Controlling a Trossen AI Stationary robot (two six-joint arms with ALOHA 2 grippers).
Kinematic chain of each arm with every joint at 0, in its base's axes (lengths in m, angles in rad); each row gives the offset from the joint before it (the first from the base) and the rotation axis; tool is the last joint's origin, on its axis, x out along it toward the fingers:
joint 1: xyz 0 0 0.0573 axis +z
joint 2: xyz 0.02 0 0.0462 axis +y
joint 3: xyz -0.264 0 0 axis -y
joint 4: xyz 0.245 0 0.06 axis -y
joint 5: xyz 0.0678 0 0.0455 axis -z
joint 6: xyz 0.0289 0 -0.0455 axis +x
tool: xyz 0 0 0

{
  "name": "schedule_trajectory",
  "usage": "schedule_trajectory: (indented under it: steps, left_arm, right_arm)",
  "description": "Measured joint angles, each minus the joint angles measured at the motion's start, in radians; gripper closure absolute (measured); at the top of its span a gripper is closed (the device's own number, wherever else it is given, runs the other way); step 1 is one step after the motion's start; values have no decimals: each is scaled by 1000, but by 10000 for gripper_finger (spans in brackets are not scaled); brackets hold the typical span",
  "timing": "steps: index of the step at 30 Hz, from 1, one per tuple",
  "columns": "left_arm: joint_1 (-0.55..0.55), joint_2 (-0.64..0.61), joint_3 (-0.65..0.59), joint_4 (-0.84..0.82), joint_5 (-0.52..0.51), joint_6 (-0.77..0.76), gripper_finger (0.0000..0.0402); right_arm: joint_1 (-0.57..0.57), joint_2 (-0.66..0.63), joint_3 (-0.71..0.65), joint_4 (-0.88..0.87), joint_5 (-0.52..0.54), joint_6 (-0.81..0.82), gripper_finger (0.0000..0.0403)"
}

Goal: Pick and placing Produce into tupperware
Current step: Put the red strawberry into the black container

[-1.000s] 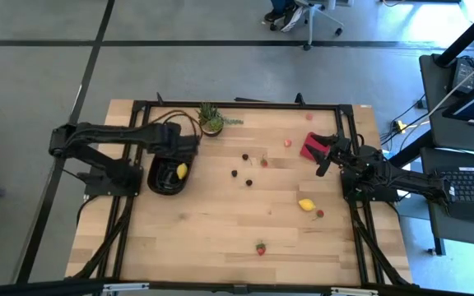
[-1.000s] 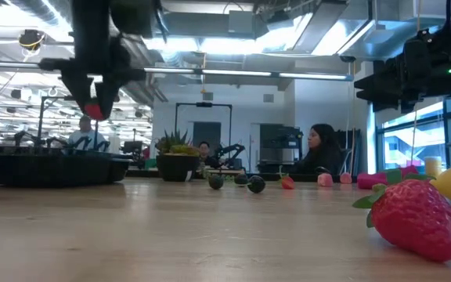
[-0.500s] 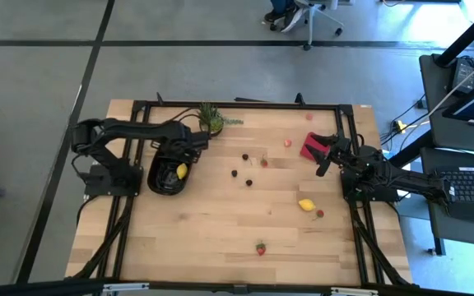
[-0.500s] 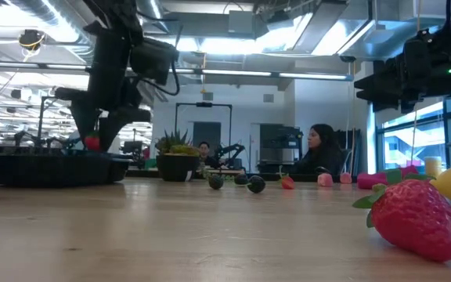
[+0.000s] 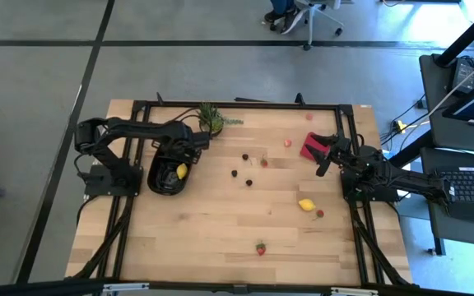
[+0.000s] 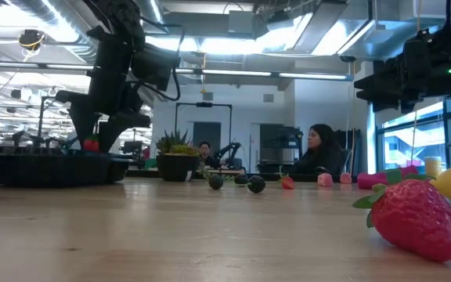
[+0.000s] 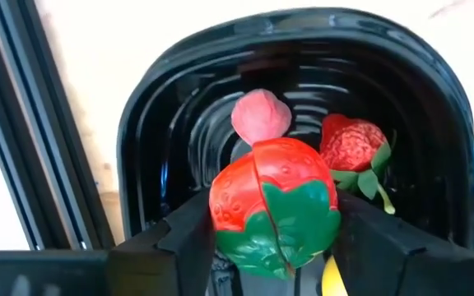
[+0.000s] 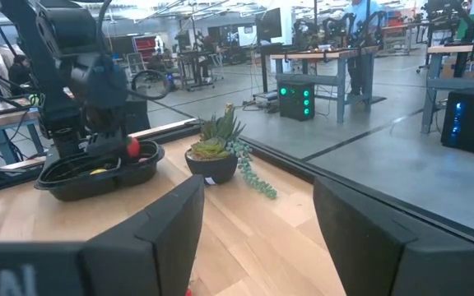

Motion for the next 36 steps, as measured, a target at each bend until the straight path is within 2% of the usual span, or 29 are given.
schedule_trajectory:
  steps: [9, 13, 19, 21, 24, 29, 32, 36]
  left_arm:
    - [7, 0, 0, -2, 26, 25, 123]
    - [6, -3, 3, -11, 17, 72, 105]
    - [-60, -57, 81, -21, -173, 121, 107]
    - [-92, -75, 118, 14, -202, 167, 107]
    - [-159, -95, 149, 144, -207, 266, 104]
    - [-304, -88, 150, 467, -196, 546, 103]
    - [-394, -78, 128, 644, -136, 666, 107]
    - [-504, -58, 84, 940, -6, 753, 103]
  right_arm:
    - [0, 0, 0, 0, 0, 0, 171]
    - [0, 0, 0, 0, 0, 0, 171]
    - [0, 0, 0, 0, 0, -2, 171]
    - [0, 0, 0, 0, 0, -9, 171]
    - [0, 0, 0, 0, 0, -23, 171]
    - [0, 0, 0, 0, 0, -26, 171]
    - [0, 0, 0, 0, 0, -26, 171]
    - [0, 0, 0, 0, 0, -26, 171]
